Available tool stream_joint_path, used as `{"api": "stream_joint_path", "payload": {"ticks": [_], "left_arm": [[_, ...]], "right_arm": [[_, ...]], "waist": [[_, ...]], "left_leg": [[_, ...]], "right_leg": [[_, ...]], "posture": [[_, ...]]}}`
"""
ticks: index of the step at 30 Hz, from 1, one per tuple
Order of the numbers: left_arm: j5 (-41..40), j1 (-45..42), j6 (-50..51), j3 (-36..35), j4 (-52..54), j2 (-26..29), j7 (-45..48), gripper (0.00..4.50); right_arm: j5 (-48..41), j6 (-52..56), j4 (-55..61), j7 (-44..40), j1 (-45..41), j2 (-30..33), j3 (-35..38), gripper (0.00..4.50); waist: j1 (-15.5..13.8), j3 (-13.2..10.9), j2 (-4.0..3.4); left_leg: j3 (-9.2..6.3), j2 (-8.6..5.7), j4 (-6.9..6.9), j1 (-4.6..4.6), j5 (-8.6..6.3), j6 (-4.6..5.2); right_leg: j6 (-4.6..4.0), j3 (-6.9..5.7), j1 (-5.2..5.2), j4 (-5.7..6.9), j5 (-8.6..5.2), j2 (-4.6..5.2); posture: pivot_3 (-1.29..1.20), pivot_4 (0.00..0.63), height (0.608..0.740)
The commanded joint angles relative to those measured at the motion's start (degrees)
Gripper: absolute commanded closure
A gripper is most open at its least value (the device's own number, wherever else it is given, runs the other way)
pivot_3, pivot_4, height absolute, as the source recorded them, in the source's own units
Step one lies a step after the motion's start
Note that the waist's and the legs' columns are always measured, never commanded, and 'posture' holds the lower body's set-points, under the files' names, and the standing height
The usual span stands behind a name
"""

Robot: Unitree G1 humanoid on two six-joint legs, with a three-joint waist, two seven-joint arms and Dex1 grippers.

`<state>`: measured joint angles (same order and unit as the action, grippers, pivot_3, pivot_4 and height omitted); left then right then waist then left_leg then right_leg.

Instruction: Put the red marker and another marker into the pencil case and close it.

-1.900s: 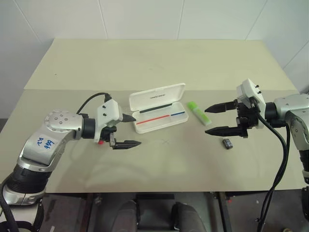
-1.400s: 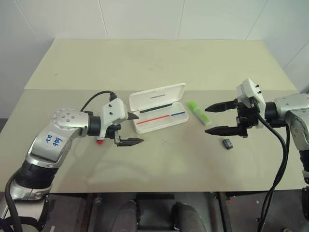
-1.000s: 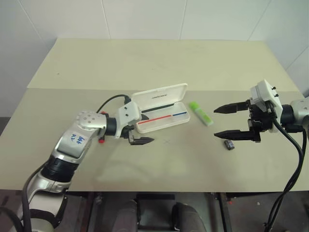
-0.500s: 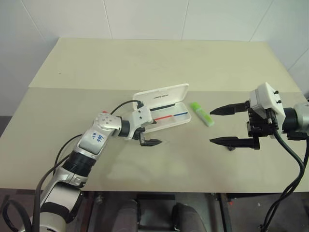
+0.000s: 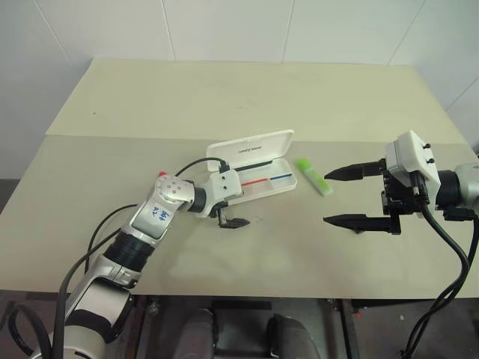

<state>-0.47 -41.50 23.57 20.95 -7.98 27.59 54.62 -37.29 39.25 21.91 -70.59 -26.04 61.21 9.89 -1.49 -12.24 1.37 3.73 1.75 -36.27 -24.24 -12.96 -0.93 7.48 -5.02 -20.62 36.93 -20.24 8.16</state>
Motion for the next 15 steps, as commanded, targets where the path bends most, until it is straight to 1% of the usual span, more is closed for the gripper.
{"api": "stream_joint_path", "payload": {"ticks": [1, 3, 4, 9, 12, 15], "left_arm": [[0.8, 0.0, -0.2, 0.3, 0.1, -0.4, 0.1, 0.19], [0.7, 0.0, -0.1, 0.0, 0.0, -0.5, 0.0, 0.63], [0.6, 0.0, -0.1, -0.2, 0.1, -0.5, 0.0, 0.93], [0.5, 0.2, 0.0, -0.8, 0.3, -0.3, 0.2, 2.55], [0.6, 0.2, -0.1, -1.1, 0.4, -0.2, 0.5, 3.6], [0.9, 0.4, -0.6, -1.2, 0.3, 0.1, 0.6, 4.48]], "right_arm": [[-1.2, 0.0, 1.1, 0.3, -0.5, 1.4, 2.5, 0.01], [-1.1, 0.0, 1.1, 0.5, -0.5, 1.4, 2.3, 0.0], [-1.0, -0.1, 1.0, 0.6, -0.6, 1.3, 2.1, 0.0], [-0.9, -0.3, 0.3, 1.0, -1.1, 0.9, 1.5, 0.0], [-0.7, -0.5, 0.0, 1.1, -1.4, 0.7, 1.1, 0.0], [-0.6, -0.6, -0.3, 1.2, -2.0, 0.5, 0.6, 0.0]], "waist": [[0.0, 0.0, 0.0], [0.0, 0.0, 0.0], [0.0, 0.0, 0.0], [0.0, 0.0, 0.0], [0.0, 0.0, 0.0], [0.0, 0.0, 0.0]], "left_leg": [[0.0, 0.0, 0.0, 0.0, 0.0, 0.0], [0.0, 0.0, 0.0, 0.0, 0.0, 0.0], [0.0, 0.0, 0.0, 0.0, 0.0, 0.0], [0.0, 0.0, 0.0, 0.0, 0.0, 0.0], [0.0, 0.0, 0.01, 0.0, 0.0, 0.0], [0.0, 0.0, 0.02, 0.0, 0.0, 0.0]], "right_leg": [[0.0, 0.0, 0.0, 0.0, 0.0, 0.0], [0.0, 0.0, 0.0, 0.0, 0.0, 0.0], [0.0, 0.0, 0.0, 0.0, 0.0, 0.0], [0.0, 0.0, 0.0, 0.01, 0.0, 0.0], [0.0, -0.01, 0.0, 0.01, 0.0, 0.0], [0.0, -0.01, 0.0, 0.01, 0.0, 0.0]], "posture": [[0.0, 0.15, 0.74], [0.0, 0.15, 0.74], [0.0, 0.15, 0.74], [0.0, 0.15, 0.74], [0.0, 0.15, 0.74], [0.0, 0.15, 0.74]]}}
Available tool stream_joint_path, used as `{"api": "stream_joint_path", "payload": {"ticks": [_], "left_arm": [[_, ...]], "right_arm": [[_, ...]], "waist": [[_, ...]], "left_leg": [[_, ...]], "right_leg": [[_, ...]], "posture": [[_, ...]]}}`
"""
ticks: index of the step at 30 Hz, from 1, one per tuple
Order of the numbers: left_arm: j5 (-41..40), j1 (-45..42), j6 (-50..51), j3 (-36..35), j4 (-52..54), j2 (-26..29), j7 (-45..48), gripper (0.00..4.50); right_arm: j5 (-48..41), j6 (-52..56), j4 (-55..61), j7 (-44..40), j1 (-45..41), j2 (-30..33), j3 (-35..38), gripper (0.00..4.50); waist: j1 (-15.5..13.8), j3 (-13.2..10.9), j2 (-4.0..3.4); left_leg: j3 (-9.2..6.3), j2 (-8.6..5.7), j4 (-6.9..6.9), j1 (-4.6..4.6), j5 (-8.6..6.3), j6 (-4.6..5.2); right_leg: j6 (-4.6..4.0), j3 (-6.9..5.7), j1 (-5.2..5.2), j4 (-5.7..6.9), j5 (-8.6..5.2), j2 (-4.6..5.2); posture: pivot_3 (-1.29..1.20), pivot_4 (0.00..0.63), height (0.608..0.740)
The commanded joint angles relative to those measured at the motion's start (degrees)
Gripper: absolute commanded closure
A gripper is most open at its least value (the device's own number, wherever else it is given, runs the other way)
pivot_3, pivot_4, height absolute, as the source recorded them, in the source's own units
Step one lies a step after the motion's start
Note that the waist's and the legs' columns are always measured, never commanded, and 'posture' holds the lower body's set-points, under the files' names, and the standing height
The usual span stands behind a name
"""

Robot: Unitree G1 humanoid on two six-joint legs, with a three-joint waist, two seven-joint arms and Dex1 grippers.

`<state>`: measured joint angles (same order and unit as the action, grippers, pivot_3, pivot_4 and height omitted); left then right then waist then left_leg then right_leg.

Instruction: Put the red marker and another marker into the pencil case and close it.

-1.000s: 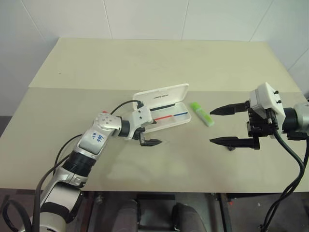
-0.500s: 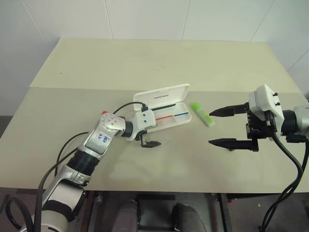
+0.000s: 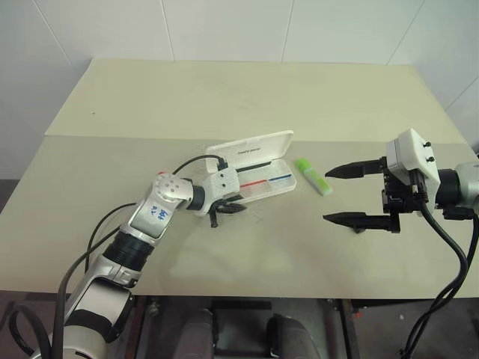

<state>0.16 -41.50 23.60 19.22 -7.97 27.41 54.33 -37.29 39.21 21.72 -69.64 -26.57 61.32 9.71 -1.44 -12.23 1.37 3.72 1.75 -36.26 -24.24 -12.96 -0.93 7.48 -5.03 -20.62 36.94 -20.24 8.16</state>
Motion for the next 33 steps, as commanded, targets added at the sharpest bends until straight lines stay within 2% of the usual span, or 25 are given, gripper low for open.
{"api": "stream_joint_path", "payload": {"ticks": [1, 7, 12, 22, 33], "left_arm": [[0.4, 0.4, -0.8, 0.4, 0.2, 0.5, 1.1, 4.48], [-0.1, 0.5, -3.1, -0.6, 0.2, 1.4, 2.0, 4.48], [-2.3, 1.5, -3.0, -1.7, 5.3, 3.1, 4.9, 4.48], [-2.8, 8.4, 4.1, 0.9, 20.5, 4.6, 5.7, 4.48], [-2.2, 13.9, 10.8, 3.9, 29.1, 6.2, 3.6, 4.48]], "right_arm": [[-0.5, -0.6, -0.3, 0.2, -1.7, 0.3, 0.6, 0.0], [-0.2, -1.1, -1.2, 0.0, -2.3, 0.2, 0.2, 0.0], [-0.1, -1.6, -1.8, -1.8, -1.5, 1.4, 0.6, 0.0], [4.5, -4.7, -7.7, -2.7, 6.1, 3.5, 1.9, 0.0], [5.7, -5.6, -9.3, -2.8, 6.6, 3.2, 1.2, 0.0]], "waist": [[0.0, 0.0, 0.0], [0.0, 0.0, 0.0], [0.0, 0.0, 0.0], [0.0, 0.0, 0.0], [0.1, 0.0, -0.01]], "left_leg": [[0.0, 0.0, 0.0, 0.0, 0.0, 0.0], [0.0, 0.0, -0.01, 0.0, 0.0, 0.0], [0.0, 0.0, 0.0, 0.0, 0.0, 0.0], [0.01, -0.01, -0.07, 0.0, -0.02, 0.03], [0.01, 0.01, -0.02, 0.04, -0.02, 0.03]], "right_leg": [[0.0, 0.0, 0.0, -0.01, 0.0, 0.0], [0.0, 0.0, 0.0, -0.01, 0.0, 0.0], [0.0, 0.0, 0.0, 0.01, 0.0, 0.0], [0.0, 0.03, 0.01, -0.04, 0.0, 0.02], [0.0, 0.05, 0.02, -0.09, 0.0, 0.01]], "posture": [[0.0, 0.15, 0.74], [0.0, 0.15, 0.74], [0.0, 0.15, 0.74], [0.0, 0.15, 0.74], [0.0, 0.15, 0.74]]}}
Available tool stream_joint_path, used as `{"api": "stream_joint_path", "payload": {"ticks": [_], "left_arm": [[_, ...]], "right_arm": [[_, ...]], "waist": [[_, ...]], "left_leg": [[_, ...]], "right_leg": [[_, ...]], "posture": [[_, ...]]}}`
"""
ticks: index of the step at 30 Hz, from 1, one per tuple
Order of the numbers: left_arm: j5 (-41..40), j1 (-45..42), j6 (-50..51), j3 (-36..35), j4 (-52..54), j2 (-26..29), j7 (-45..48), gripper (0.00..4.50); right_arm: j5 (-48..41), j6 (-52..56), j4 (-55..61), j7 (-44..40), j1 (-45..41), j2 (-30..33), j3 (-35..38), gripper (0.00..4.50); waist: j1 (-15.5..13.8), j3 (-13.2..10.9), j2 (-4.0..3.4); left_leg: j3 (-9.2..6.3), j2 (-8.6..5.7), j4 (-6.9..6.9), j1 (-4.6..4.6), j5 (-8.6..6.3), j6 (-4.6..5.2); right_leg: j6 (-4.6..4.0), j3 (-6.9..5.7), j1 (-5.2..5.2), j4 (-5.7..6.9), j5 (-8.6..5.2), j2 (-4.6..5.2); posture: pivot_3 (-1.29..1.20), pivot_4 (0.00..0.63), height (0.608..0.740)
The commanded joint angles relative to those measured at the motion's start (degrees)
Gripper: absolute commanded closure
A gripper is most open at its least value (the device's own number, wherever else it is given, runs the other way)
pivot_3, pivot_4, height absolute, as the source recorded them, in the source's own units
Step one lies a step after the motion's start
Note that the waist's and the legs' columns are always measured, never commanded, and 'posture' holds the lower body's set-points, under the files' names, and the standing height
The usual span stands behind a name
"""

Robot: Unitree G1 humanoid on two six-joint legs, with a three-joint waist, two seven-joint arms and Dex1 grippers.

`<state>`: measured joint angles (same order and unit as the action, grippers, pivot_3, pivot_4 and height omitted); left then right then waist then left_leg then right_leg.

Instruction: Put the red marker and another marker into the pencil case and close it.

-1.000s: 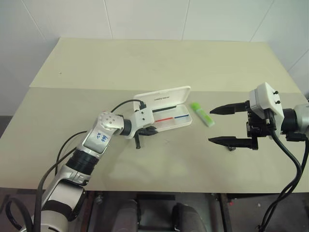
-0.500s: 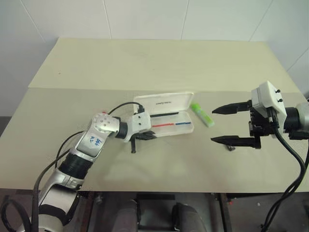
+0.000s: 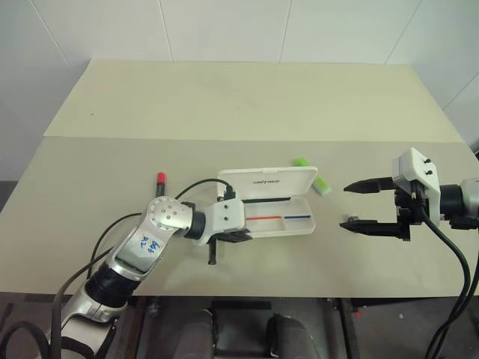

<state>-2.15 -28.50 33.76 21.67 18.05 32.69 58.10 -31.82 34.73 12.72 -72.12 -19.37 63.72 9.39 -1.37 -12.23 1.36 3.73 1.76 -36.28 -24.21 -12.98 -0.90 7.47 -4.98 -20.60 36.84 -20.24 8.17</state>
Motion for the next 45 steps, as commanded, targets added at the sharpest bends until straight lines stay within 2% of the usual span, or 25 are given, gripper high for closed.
{"api": "stream_joint_path", "payload": {"ticks": [1, 5, 6, 15, 18, 21, 25, 33, 36, 37, 39, 42, 45], "left_arm": [[0.5, 1.2, 1.0, 1.8, 3.1, 0.8, -0.8, 4.48], [1.0, 1.6, 2.0, 2.4, 2.8, 0.9, -2.5, 4.48], [0.9, 1.6, 2.1, 2.4, 2.8, 0.8, -2.7, 3.92], [-1.9, 2.0, 5.7, 1.6, 5.5, 0.7, -2.8, 1.15], [-3.6, 2.8, 7.4, 0.7, 7.6, 0.6, -3.0, 0.09], [-4.7, 3.2, 7.9, 0.0, 9.1, 0.6, -3.6, 0.04], [-8.3, 3.6, 11.0, -4.3, 12.8, -0.2, -5.5, 0.04], [-11.5, 6.2, 12.1, -9.5, 17.0, 3.7, -6.9, 0.04], [-14.5, 7.8, 14.2, -13.7, 21.4, 5.9, -7.0, 0.04], [-16.2, 8.5, 15.4, -16.2, 23.1, 6.5, -7.1, 0.04], [-24.4, 9.6, 21.4, -25.9, 27.2, 5.8, -7.4, 0.04], [-40.3, 15.3, 28.3, -48.1, 33.3, 9.8, -3.6, 0.04], [-47.2, 24.2, 30.4, -64.3, 34.3, 13.6, -0.6, 0.04]], "right_arm": [[0.4, -1.2, -0.6, -0.3, -0.9, 0.7, 1.3, 0.0], [0.6, -1.5, -1.3, -0.5, -1.9, 0.7, 0.5, 0.0], [0.7, -1.5, -1.5, -0.6, -2.2, 0.7, 0.3, 0.0], [2.1, -2.4, -4.0, -1.9, -5.3, 0.5, -2.3, 0.0], [3.1, -3.0, -6.0, -2.7, -7.2, 0.2, -3.8, 0.0], [3.9, -3.9, -7.7, -3.5, -8.3, 0.0, -4.8, 0.0], [5.6, -5.4, -11.0, -4.5, -11.3, -1.2, -7.0, 0.0], [8.3, -7.8, -15.8, -7.0, -16.4, -3.8, -10.4, 0.0], [9.4, -9.0, -18.2, -8.2, -18.3, -4.5, -11.5, 0.0], [9.8, -9.3, -18.9, -8.6, -18.9, -4.7, -11.8, 0.0], [10.7, -10.3, -21.0, -9.4, -20.3, -5.3, -12.4, 0.0], [12.1, -12.2, -24.1, -11.2, -22.2, -6.1, -13.6, 0.0], [13.6, -13.9, -27.6, -12.1, -24.6, -7.6, -14.7, 0.0]], "waist": [[0.0, 0.0, 0.0], [0.0, 0.0, -0.01], [0.0, 0.0, -0.01], [0.0, 0.0, -0.02], [0.0, 0.0, -0.03], [0.0, 0.0, -0.03], [0.0, 0.0, -0.02], [0.1, 0.0, -0.03], [0.1, 0.0, -0.03], [0.1, 0.0, -0.03], [0.2, 0.0, -0.02], [0.9, 0.0, -0.02], [1.7, 0.0, -0.03]], "left_leg": [[0.0, 0.0, 0.0, 0.0, 0.0, 0.0], [0.0, 0.0, 0.01, 0.0, 0.0, 0.0], [0.0, 0.0, 0.01, 0.01, 0.0, 0.0], [0.0, 0.0, -0.01, 0.02, 0.0, 0.0], [0.0, 0.0, -0.01, 0.02, 0.0, 0.0], [0.0, 0.0, -0.01, 0.02, 0.0, 0.0], [0.0, 0.0, 0.0, 0.01, 0.0, 0.0], [0.01, 0.0, 0.0, 0.02, 0.0, 0.0], [0.0, 0.01, 0.02, 0.02, 0.0, -0.01], [0.0, 0.01, 0.02, 0.0, 0.0, -0.01], [0.0, 0.01, 0.02, 0.01, -0.01, -0.02], [-0.02, 0.07, 0.02, 0.01, -0.02, -0.04], [-0.03, 0.05, 0.05, 0.04, -0.03, -0.06]], "right_leg": [[0.0, 0.0, 0.0, -0.01, 0.0, 0.0], [0.0, 0.0, 0.0, -0.06, 0.0, 0.0], [0.0, 0.0, 0.0, -0.06, 0.0, 0.0], [0.0, 0.01, 0.01, -0.05, 0.0, 0.0], [0.0, 0.02, 0.0, -0.05, 0.0, 0.0], [0.0, 0.02, 0.0, -0.04, 0.0, 0.0], [0.0, 0.03, 0.0, -0.05, 0.0, 0.01], [0.0, 0.03, -0.01, -0.06, 0.0, 0.01], [0.0, 0.04, -0.02, -0.06, 0.0, 0.01], [0.0, 0.03, -0.02, -0.06, 0.0, 0.0], [0.0, 0.04, -0.02, -0.07, 0.0, 0.01], [-0.01, 0.05, -0.02, -0.05, -0.01, 0.0], [-0.02, 0.03, 0.01, -0.08, -0.02, 0.0]], "posture": [[0.0, 0.15, 0.74], [0.0, 0.15, 0.74], [0.0, 0.15, 0.74], [0.0, 0.15, 0.74], [0.0, 0.15, 0.74], [0.0, 0.15, 0.74], [0.0, 0.15, 0.74], [0.0, 0.15, 0.74], [0.0, 0.15, 0.74], [0.0, 0.15, 0.74], [0.0, 0.15, 0.74], [0.0, 0.15, 0.74], [0.0, 0.15, 0.74]]}}
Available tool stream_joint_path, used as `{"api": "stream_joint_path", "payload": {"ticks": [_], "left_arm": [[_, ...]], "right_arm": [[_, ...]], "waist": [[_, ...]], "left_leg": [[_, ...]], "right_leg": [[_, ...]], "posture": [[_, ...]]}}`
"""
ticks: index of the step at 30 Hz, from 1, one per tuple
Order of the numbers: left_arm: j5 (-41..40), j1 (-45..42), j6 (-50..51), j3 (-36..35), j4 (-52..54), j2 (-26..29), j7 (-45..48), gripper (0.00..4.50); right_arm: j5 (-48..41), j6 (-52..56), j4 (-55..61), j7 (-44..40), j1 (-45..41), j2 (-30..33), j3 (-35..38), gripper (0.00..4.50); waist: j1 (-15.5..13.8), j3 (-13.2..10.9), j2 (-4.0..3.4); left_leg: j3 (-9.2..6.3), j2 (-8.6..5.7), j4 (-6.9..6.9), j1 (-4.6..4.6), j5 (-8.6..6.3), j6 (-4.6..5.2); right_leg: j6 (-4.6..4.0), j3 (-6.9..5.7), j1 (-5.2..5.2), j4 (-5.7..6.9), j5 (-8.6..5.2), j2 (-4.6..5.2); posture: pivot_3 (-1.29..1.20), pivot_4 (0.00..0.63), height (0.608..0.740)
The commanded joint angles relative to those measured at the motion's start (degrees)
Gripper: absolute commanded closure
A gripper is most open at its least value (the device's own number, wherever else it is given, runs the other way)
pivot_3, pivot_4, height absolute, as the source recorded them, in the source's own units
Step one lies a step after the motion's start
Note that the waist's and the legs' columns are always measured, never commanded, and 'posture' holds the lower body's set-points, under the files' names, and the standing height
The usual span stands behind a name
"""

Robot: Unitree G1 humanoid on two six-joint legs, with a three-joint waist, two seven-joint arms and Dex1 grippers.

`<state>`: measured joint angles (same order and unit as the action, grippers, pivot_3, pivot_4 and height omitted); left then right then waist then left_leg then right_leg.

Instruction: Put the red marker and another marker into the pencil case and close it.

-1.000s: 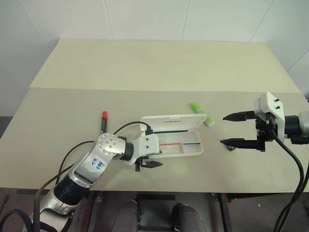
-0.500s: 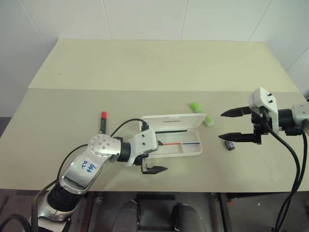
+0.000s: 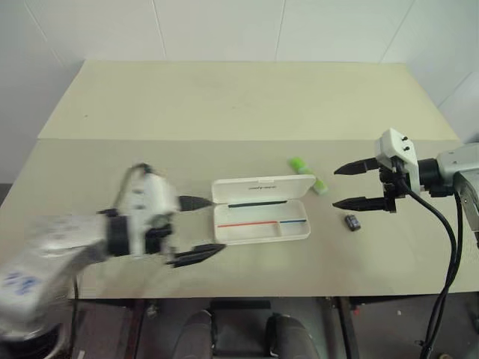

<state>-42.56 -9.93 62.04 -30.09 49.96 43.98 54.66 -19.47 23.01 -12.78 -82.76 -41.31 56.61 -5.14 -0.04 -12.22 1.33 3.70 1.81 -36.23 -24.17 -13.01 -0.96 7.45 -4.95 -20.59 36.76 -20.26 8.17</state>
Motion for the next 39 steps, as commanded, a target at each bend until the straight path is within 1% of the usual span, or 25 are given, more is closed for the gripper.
{"api": "stream_joint_path", "payload": {"ticks": [1, 2, 5, 7, 9, 10, 14, 17, 19, 22, 26, 28, 32, 37, 39], "left_arm": [[-8.6, 7.9, 2.3, -16.5, 1.8, 3.3, 3.1, 0.04], [-10.4, 9.5, 2.1, -19.1, 1.3, 4.2, 3.0, 0.04], [-8.1, 10.9, 0.3, -24.4, -4.5, 6.6, -0.2, 0.04], [-2.5, 5.2, 1.5, -23.8, -13.8, 8.2, -10.9, 0.04], [1.2, -0.5, 1.5, -20.5, -19.6, 7.8, -19.7, 0.04], [0.6, -2.8, 2.7, -18.8, -20.5, 6.3, -22.4, 0.04], [0.8, -2.4, 2.8, -10.7, -19.0, 3.2, -25.9, 0.04], [2.0, -5.9, 5.0, -5.5, -20.5, -0.2, -32.9, 0.04], [4.4, -8.1, 6.7, -1.4, -21.8, -1.9, -37.5, 0.04], [9.5, -9.4, 8.6, 3.9, -23.4, -2.3, -43.4, 0.04], [11.5, -12.2, 11.5, 6.6, -24.8, -7.6, -48.7, 0.04], [13.2, -11.8, 13.1, 9.5, -25.0, -10.2, -50.9, 0.04], [15.5, -11.8, 16.0, 10.7, -24.9, -14.8, -54.2, 0.04], [19.0, -11.8, 14.2, 12.6, -28.6, -18.2, -55.7, 0.04], [20.4, -12.5, 12.5, 13.7, -30.9, -19.2, -56.1, 0.04]], "right_arm": [[1.7, -2.9, -3.3, -1.9, -3.4, -1.1, -0.5, 0.0], [2.1, -3.4, -4.1, -2.2, -4.0, -1.5, -0.8, 0.0], [3.2, -4.7, -6.3, -3.2, -5.8, -2.6, -1.4, 0.0], [3.7, -5.1, -7.1, -3.7, -6.5, -3.4, -1.5, 0.0], [3.8, -5.3, -7.2, -4.0, -6.8, -3.8, -1.5, 0.0], [3.5, -5.2, -6.8, -4.2, -6.8, -4.0, -1.2, 0.0], [0.5, -3.1, -2.4, -5.2, -6.2, -3.4, 0.9, 0.0], [-4.3, 0.0, 1.9, -5.8, -6.6, -2.9, 4.0, 0.0], [-9.6, 3.8, 5.6, -5.6, -7.8, -3.2, 6.8, 0.0], [-14.3, 7.4, 10.4, -4.2, -8.7, -3.3, 9.3, 0.0], [-17.5, 9.6, 15.5, -2.5, -8.2, -3.2, 11.1, 0.0], [-18.5, 10.9, 17.0, -1.4, -8.1, -3.0, 11.6, 0.0], [-18.9, 11.5, 18.1, -0.9, -7.5, -2.2, 12.0, 0.0], [-19.3, 11.6, 19.0, -1.2, -7.0, -1.5, 12.1, 0.0], [-18.7, 11.6, 19.5, -1.9, -6.6, -0.8, 11.3, 0.0]], "waist": [[0.5, 0.0, 0.01], [0.4, 0.0, 0.01], [-0.1, 0.0, -0.02], [-0.3, 0.0, -0.02], [-0.5, 0.0, -0.01], [-0.3, 0.0, 0.01], [0.2, 0.0, 0.03], [0.2, 0.0, 0.04], [0.2, 0.0, 0.04], [0.3, 0.0, 0.04], [0.1, 0.1, 0.15], [0.0, 0.1, 0.16], [-0.2, 0.0, 0.26], [-0.2, 0.0, 0.25], [-0.3, 0.1, 0.05]], "left_leg": [[0.01, 0.0, 0.0, 0.03, 0.0, 0.0], [0.02, -0.01, -0.01, 0.04, -0.01, -0.01], [0.0, 0.0, -0.08, 0.07, -0.02, -0.02], [-0.02, -0.02, -0.07, 0.07, -0.03, -0.03], [-0.03, -0.03, -0.05, 0.06, -0.04, -0.04], [-0.03, -0.03, -0.04, 0.05, -0.04, -0.04], [0.05, -0.04, 0.03, -0.01, -0.21, 0.01], [0.05, 0.02, 0.06, -0.04, -0.25, -0.04], [0.06, 0.06, 0.03, -0.03, -0.24, -0.06], [0.06, 0.1, -0.04, 0.03, -0.24, -0.06], [0.06, 0.1, -0.04, 0.04, -0.26, -0.07], [0.06, 0.07, -0.04, -0.01, -0.28, -0.05], [0.07, 0.05, -0.08, -0.03, -0.28, -0.04], [0.09, 0.05, -0.13, 0.02, -0.28, -0.05], [0.15, 0.05, -0.17, 0.08, -0.28, -0.05]], "right_leg": [[0.0, 0.07, -0.02, -0.01, 0.0, 0.0], [0.0, 0.06, -0.01, 0.0, 0.0, 0.0], [-0.03, 0.02, 0.01, 0.07, -0.01, -0.02], [-0.03, 0.0, 0.01, 0.07, -0.02, -0.01], [-0.03, 0.0, -0.01, 0.06, -0.02, -0.02], [-0.03, 0.01, -0.02, 0.06, -0.02, -0.02], [0.08, 0.25, -0.07, 0.09, 0.04, 0.03], [0.09, 0.34, -0.18, 0.07, 0.04, -0.04], [0.08, 0.33, -0.19, 0.14, 0.04, -0.12], [0.07, 0.43, -0.17, 0.14, 0.04, -0.15], [0.07, 0.45, -0.15, 0.16, 0.04, -0.15], [0.08, 0.46, -0.18, 0.16, 0.04, -0.11], [0.09, 0.42, -0.17, 0.14, 0.05, -0.09], [0.08, 0.44, -0.16, 0.1, 0.05, -0.09], [0.08, 0.45, -0.12, 0.07, 0.05, -0.09]], "posture": [[0.0, 0.15, 0.74], [0.0, 0.15, 0.74], [0.0, 0.15, 0.74], [0.0, 0.15, 0.74], [0.0, 0.15, 0.74], [0.0, 0.15, 0.74], [0.0, 0.15, 0.74], [0.0, 0.15, 0.74], [0.0, 0.15, 0.74], [0.0, 0.15, 0.74], [0.0, 0.15, 0.74], [0.0, 0.15, 0.74], [0.0, 0.15, 0.74], [0.0, 0.15, 0.74], [0.0, 0.15, 0.74]]}}
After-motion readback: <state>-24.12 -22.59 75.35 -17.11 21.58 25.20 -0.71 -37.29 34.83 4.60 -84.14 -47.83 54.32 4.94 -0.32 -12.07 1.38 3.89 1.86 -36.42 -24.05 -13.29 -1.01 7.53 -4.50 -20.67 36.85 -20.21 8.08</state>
